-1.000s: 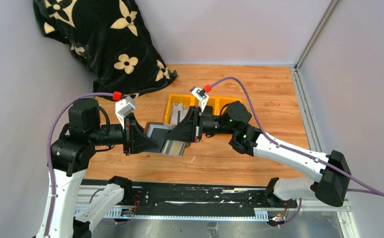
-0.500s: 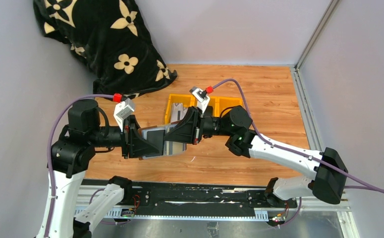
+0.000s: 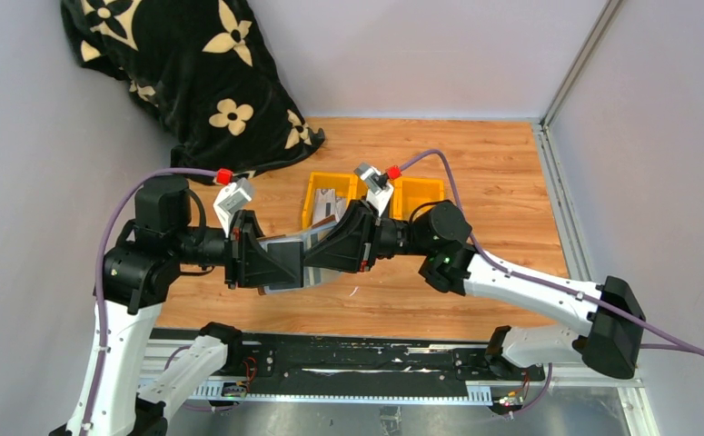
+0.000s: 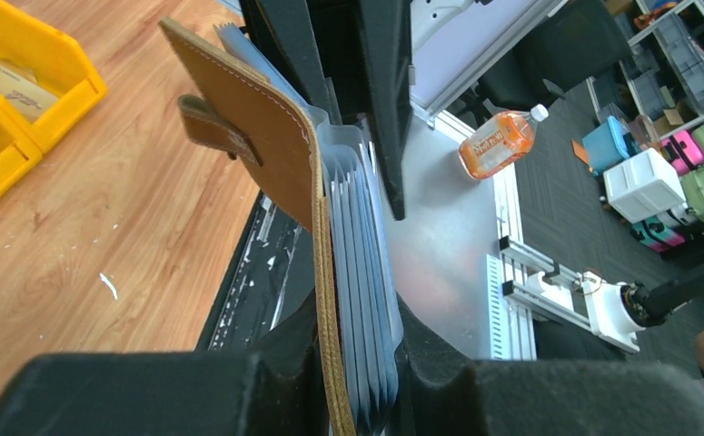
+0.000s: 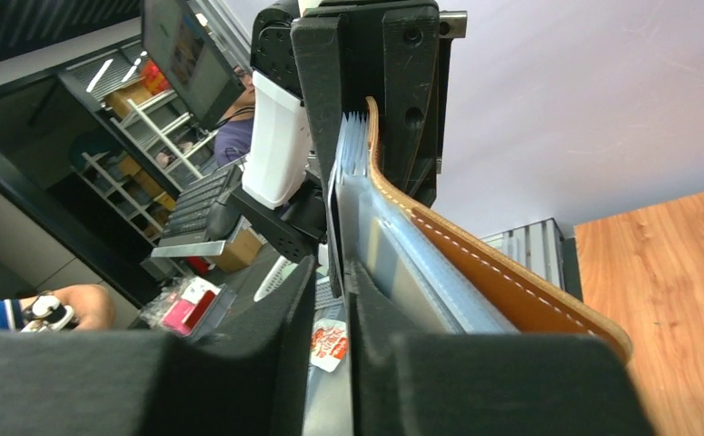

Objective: Take the credit cards out of the card holder
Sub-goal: Remove the credit card from the card holder.

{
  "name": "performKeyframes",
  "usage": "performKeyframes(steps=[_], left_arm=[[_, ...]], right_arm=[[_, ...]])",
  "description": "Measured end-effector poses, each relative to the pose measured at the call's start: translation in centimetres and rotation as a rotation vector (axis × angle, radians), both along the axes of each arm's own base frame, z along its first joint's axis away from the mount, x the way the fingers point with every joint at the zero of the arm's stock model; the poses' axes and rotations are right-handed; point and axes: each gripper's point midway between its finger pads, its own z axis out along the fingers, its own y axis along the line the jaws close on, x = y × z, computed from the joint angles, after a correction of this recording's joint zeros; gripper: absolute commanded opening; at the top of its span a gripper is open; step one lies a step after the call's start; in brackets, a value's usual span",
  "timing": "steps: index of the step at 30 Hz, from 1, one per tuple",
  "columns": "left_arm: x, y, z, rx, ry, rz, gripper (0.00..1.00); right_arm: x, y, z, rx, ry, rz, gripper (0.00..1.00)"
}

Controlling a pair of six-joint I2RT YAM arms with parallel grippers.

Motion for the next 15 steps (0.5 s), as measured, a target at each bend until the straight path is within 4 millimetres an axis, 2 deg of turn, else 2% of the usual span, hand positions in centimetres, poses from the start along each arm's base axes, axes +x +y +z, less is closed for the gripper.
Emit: performKeyframes(steps=[2, 7, 10, 12, 15], left_arm=[[0.2, 0.0, -0.1, 0.004, 0.002, 0.006, 0.07], [0.7, 0.0, -0.4, 0.019, 0.005, 0.028, 0.07], [0.9, 0.1, -0.5, 0.028, 0.004, 0.044, 0.07], [0.8, 0.1, -0.5, 0.027, -0.002, 0.047, 0.08], [0.8, 0.2, -0.5, 0.029, -0.009, 0.055, 0.14]], right_arm=[[0.0, -0.2, -0.1, -0.013, -0.013, -0.029, 0.29], [0.2, 0.1, -0.5, -0.045, -0.038, -0.075, 0.28], [0.4, 0.6, -0.6, -0.084, -0.058, -0.105, 0.12], [0.6, 0.9, -0.8, -0.122, -0.062, -0.127, 0.08], [1.0, 1.2, -1.1, -0.159, -0.055, -0.158, 0.00]])
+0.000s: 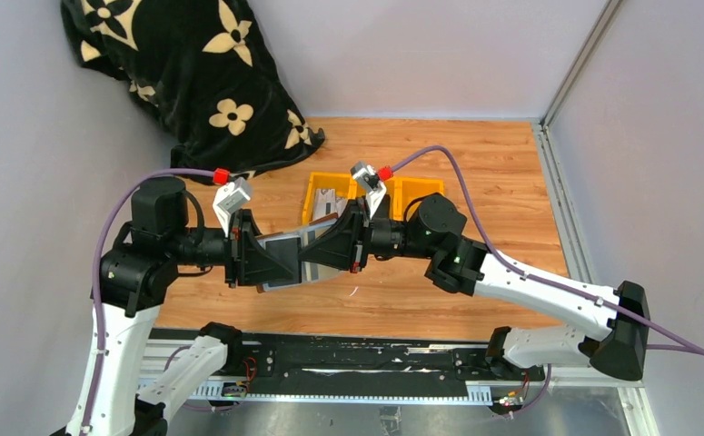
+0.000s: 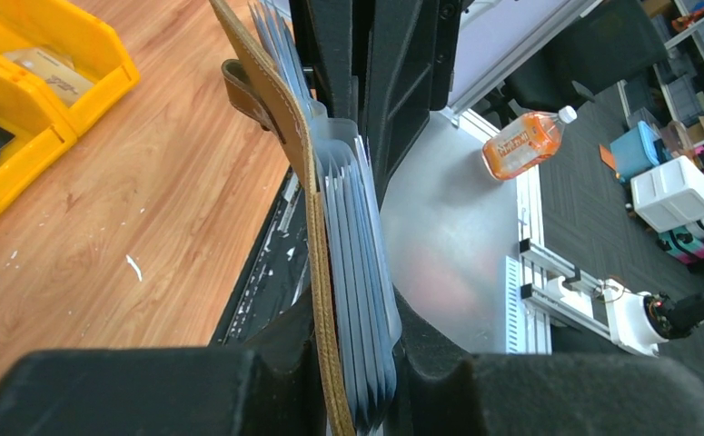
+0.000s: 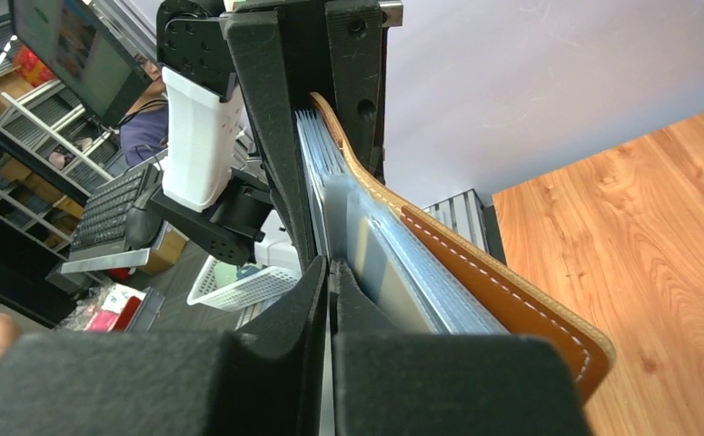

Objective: Take the credit cards out of the card holder
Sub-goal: Remove the credit card from the card holder.

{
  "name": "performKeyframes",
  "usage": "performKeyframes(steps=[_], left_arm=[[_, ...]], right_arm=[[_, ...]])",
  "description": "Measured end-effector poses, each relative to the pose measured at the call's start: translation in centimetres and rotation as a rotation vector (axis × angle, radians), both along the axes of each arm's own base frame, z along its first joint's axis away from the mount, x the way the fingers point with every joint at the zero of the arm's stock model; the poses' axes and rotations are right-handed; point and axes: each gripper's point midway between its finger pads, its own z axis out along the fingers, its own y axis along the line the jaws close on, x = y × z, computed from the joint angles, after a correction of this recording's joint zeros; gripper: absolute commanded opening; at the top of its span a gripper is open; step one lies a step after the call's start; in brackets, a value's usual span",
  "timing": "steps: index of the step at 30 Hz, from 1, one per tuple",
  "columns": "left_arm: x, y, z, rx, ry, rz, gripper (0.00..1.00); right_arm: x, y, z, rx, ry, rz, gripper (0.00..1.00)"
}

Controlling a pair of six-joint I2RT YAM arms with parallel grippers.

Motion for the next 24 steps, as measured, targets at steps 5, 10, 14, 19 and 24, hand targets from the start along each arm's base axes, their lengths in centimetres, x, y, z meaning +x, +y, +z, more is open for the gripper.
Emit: performKeyframes(steps=[5, 10, 14, 19, 24], left_arm=[[0.1, 0.0, -0.1, 0.004, 0.001, 0.008, 0.18], [-0.3, -0.1, 0.1, -0.012, 0.017, -0.024, 0.21], [-0.6, -0.2, 0.2, -0.022, 0.034, -0.047, 0.22], [-0.6, -0.3, 0.2, -0.021, 0.038, -0.053, 0.16], [0.3, -0.2, -0.3, 0.008, 0.023, 0.001, 0.20]], right_arm=[[0.1, -0.1, 0.0, -0.003, 0.000, -0.018, 0.00], [-0.5, -0.7, 0.3, 0.062, -0.006, 0.003, 0.00], [-0.7, -1.1, 0.4, 0.105, 0.005, 0.020, 0.00], [-0.7, -1.5, 0.0, 0.111, 0.015, 0.014, 0.00], [-0.4, -1.3, -1.3, 0.061, 0.025, -0.004, 0.00]])
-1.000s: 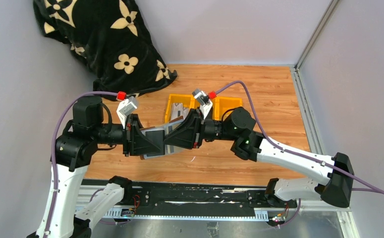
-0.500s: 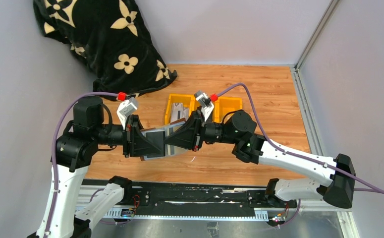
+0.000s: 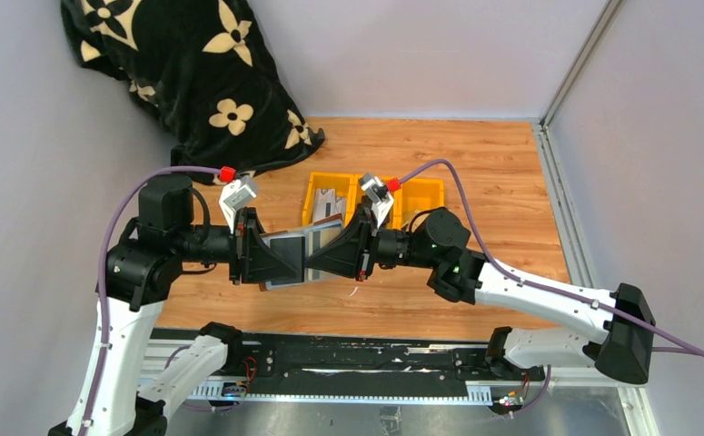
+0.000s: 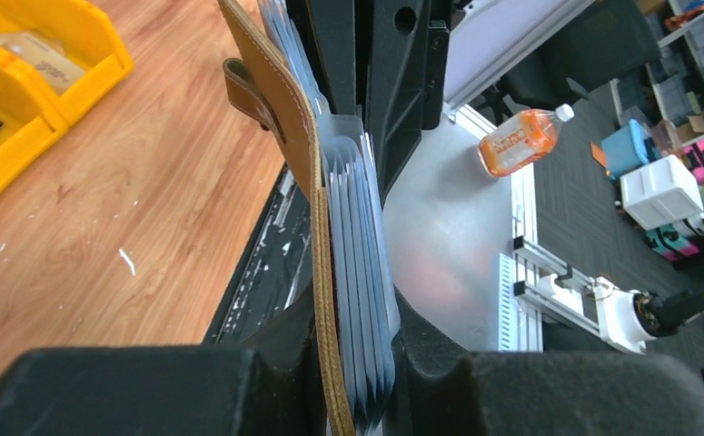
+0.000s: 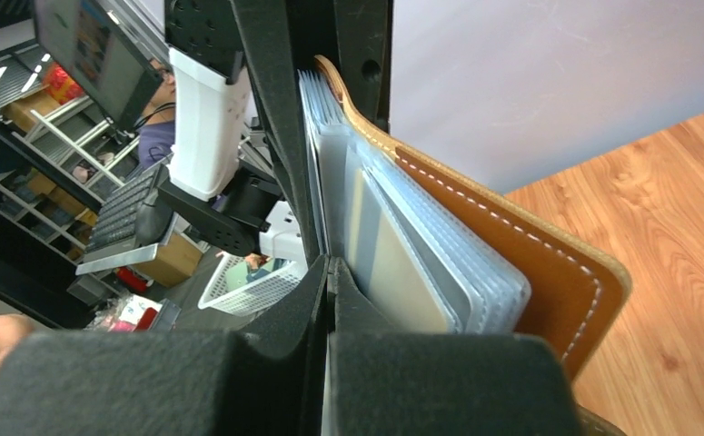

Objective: Take the credit cards out of the card holder
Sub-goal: Remove the credit card from the card holder.

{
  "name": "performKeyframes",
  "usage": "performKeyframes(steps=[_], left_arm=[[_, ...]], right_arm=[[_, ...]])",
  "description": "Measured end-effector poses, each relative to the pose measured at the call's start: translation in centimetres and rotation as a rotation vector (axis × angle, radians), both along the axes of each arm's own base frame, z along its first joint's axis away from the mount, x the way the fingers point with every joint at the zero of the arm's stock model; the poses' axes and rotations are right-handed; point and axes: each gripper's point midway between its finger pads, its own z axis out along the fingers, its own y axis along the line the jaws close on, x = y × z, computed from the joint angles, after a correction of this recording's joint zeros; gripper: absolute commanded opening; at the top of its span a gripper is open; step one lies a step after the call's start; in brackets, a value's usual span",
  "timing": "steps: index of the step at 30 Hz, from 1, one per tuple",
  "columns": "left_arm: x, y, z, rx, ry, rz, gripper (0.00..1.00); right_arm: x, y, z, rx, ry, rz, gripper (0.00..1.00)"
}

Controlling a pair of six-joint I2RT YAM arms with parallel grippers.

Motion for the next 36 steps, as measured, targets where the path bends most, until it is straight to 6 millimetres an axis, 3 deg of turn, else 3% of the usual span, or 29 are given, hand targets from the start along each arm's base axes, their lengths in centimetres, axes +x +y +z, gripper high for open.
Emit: performKeyframes(steps=[4, 7, 11, 14, 18, 22, 32, 36], left_arm=[[0.5, 0.1, -0.3, 0.018, -0.004, 0.031, 0.21], [0.9, 0.2, -0.5, 0.029, -0.006, 0.051, 0.23], [1.2, 0.3, -0.7, 0.039, -0.011, 0.070, 0.24], [1.4, 0.4, -0.7, 0.047, -0.020, 0.089, 0.27], [1.4, 0.5, -0.8, 0.049, -0.031, 0.097, 0.33], [1.3, 0.6, -0.9, 0.048, -0.039, 0.092, 0.37], [-0.2, 0.2, 0.0, -0.006, -0.038, 0.006, 0.43], [-0.8, 0.1, 0.4, -0.028, -0.033, -0.031, 0.39]], right_arm=[[0.5, 0.2, -0.6, -0.032, 0.004, -0.026, 0.26], [0.7, 0.3, -0.5, -0.045, -0.003, -0.039, 0.34], [0.9, 0.8, -0.2, -0.064, -0.013, -0.055, 0.34], [1.1, 1.1, -0.3, -0.082, -0.011, -0.070, 0.31], [1.6, 1.7, -0.6, -0.109, 0.005, -0.115, 0.19], [2.0, 2.3, -0.9, -0.139, 0.006, -0.166, 0.00], [0.6, 1.9, -0.1, -0.070, -0.012, -0.110, 0.00], [0.2, 1.4, 0.1, -0.020, 0.001, -0.085, 0.00]])
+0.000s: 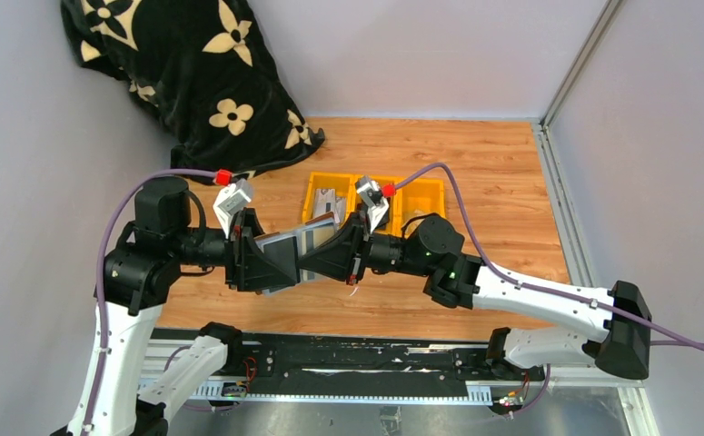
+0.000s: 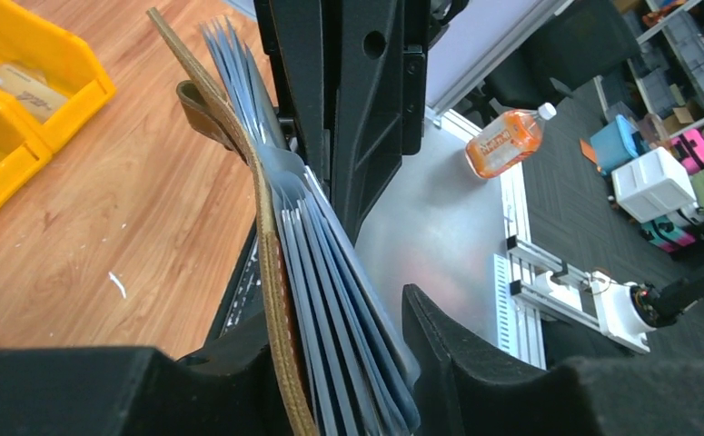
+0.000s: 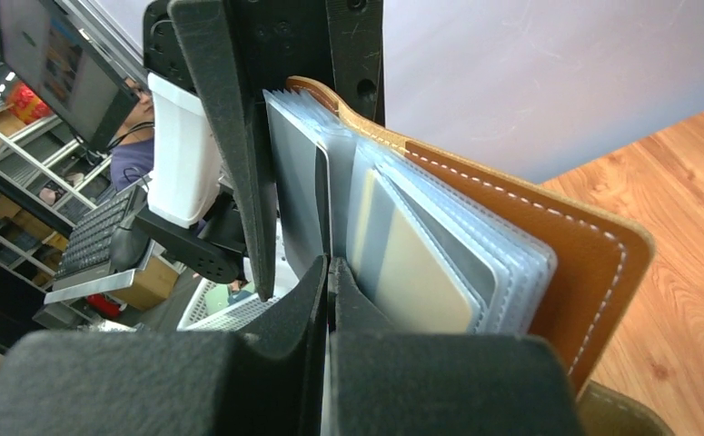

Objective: Take the credit cards out of the card holder
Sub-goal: Remove the credit card from the card holder.

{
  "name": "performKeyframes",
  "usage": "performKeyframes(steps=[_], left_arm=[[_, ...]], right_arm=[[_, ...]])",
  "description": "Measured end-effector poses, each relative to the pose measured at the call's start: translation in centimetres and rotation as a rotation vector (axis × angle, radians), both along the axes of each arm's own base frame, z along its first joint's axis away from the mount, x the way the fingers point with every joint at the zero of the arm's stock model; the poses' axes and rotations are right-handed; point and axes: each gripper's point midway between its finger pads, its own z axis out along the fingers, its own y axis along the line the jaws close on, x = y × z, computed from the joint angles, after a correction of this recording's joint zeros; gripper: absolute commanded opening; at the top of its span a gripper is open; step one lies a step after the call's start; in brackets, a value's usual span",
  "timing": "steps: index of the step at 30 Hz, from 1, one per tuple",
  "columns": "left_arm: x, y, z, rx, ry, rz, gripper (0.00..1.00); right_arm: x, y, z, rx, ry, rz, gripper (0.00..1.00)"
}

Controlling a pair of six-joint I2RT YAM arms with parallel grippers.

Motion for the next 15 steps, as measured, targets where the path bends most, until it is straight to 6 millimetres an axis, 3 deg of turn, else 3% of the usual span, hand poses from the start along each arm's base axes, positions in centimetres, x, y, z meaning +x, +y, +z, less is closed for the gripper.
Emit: performKeyframes(steps=[4, 12, 15], left_arm=[[-0.3, -0.1, 0.3, -0.014, 0.004, -0.027, 0.33], [-0.7, -0.2, 0.6, -0.031, 0.015, -0.059, 0.31], [-0.9, -0.2, 0.7, -0.035, 0.017, -0.067, 0.21]], right_arm=[[-0.1, -0.7, 0.3, 0.031, 0.006, 0.003, 0.00], [0.0, -2.3, 0.8, 0.058, 0.003, -0.014, 0.00], [0.0, -2.7, 1.0, 0.062, 0.000, -0.019, 0.00]])
